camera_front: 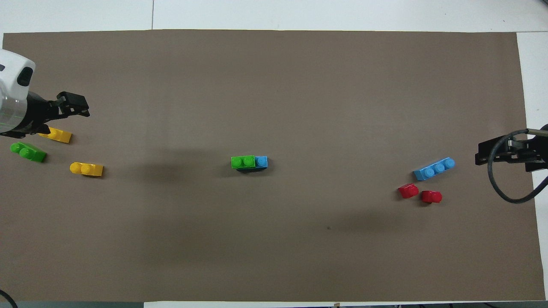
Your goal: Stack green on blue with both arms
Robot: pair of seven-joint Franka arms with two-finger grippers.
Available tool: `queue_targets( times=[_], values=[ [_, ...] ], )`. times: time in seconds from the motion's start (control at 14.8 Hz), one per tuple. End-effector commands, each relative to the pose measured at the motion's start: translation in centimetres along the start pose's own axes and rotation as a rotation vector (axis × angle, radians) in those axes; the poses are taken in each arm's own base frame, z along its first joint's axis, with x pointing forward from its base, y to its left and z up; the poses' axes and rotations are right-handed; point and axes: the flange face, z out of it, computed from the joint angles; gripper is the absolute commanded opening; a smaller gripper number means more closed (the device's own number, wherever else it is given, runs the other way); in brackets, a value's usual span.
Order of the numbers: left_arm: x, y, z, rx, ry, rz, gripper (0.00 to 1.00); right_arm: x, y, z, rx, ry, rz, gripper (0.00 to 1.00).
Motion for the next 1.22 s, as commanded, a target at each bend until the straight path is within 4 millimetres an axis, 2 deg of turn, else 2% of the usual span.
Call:
queue_targets(
  times=[0.0,0.27,0.47,0.74,0.95,1.15],
  values=[
    [-0.8,0.3,-1.8,-0.010,-0.067,0.112,1.00,0.8,0.6,-0.6,0.005,0.027,-0.007,1.00],
    [-2.0,0.8,-3.4,-0.022,-0.111,0.155,1.00,1.1,0.8,-0.7,0.003,0.041,-0.004,1.00],
    [-1.9,0.8,-4.4,-0.024,-0.102,0.156,1.00,1.1,0.7,-0.7,-0.002,0.044,-0.006,1.00],
    [-1.8,1.2,-4.4,-0.014,-0.089,0.176,1.00,1.5,0.7,-1.0,-0.003,0.082,-0.003,1.00],
    [-1.4,1.3,-5.2,-0.016,-0.052,0.174,1.00,1.7,0.7,-1.1,-0.004,0.095,-0.009,1.00],
    [-1.3,1.3,-5.2,-0.016,-0.050,0.174,1.00,1.7,0.8,-1.0,-0.008,0.093,-0.072,1.00]
  ],
)
